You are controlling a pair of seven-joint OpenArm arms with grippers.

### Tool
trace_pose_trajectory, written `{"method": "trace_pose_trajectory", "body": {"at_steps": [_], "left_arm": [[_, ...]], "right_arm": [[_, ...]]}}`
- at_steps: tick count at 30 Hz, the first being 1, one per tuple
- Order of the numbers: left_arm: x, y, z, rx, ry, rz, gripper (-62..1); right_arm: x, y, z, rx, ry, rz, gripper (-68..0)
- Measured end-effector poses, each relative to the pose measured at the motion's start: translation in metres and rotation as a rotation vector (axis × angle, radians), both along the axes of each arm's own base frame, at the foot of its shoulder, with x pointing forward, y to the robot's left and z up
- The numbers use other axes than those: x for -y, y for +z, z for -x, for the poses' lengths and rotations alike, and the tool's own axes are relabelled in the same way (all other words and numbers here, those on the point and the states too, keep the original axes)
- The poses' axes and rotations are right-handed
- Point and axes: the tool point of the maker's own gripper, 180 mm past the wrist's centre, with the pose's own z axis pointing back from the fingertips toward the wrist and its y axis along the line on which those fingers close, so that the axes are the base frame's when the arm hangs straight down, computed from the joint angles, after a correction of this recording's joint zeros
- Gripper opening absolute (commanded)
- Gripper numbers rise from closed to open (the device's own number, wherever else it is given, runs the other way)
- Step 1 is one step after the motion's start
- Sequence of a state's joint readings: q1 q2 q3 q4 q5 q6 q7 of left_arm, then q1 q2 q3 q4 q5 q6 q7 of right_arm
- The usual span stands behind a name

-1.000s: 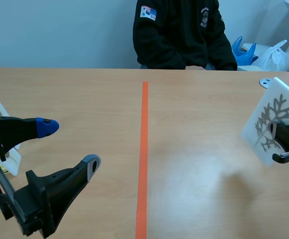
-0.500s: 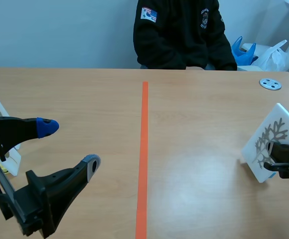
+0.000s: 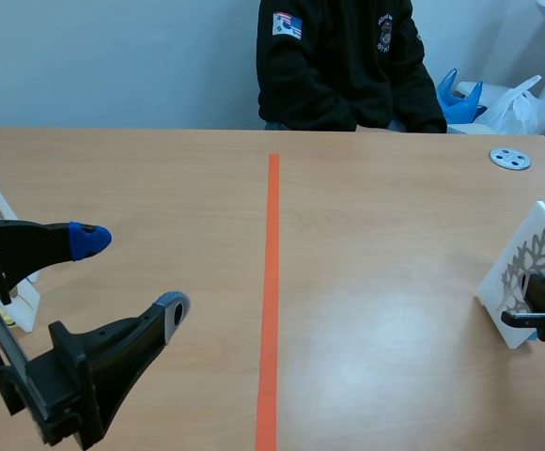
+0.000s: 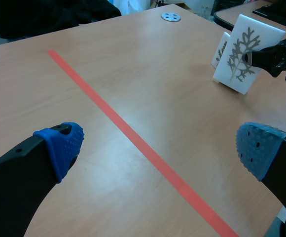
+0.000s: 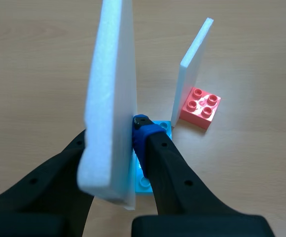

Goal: Sort the leaf by its shape. The table is split by an orange tape line. A compound leaf with several leaflets goes to the left side, a simple leaf with one blade goes to the right side. Return to the home posture when a red brick is placed on the table.

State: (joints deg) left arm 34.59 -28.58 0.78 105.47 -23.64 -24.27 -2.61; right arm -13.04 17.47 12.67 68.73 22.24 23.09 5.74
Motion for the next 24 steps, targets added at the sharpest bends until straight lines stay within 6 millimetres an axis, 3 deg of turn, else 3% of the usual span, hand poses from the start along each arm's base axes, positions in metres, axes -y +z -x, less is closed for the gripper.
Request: {"method": "trace_pose_trajectory", "body": {"at_steps": [3, 5, 11, 13, 24], "left_arm": [[0.0, 0.0, 0.0, 0.0, 0.0, 0.0, 1.4], [0.0, 0.0, 0.0, 0.0, 0.0, 0.0, 1.4], [0.0, 0.0, 0.0, 0.0, 0.0, 0.0, 1.4], [0.0, 0.0, 0.0, 0.0, 0.0, 0.0, 1.4], [0.0, 0.0, 0.0, 0.0, 0.0, 0.0, 1.4]], "right_arm": [[0.0, 0.0, 0.0, 0.0, 0.0, 0.0, -56.1], [0.0, 0.0, 0.0, 0.0, 0.0, 0.0, -48.7], [0.001, 0.011, -0.004, 0.065, -0.004, 0.0, -8.2], [0.004, 0.017, -0.006, 0.101, -0.021, 0.006, 0.4], [0.014, 0.027, -0.002, 0.108, -0.034, 0.025, 0.4]]}}
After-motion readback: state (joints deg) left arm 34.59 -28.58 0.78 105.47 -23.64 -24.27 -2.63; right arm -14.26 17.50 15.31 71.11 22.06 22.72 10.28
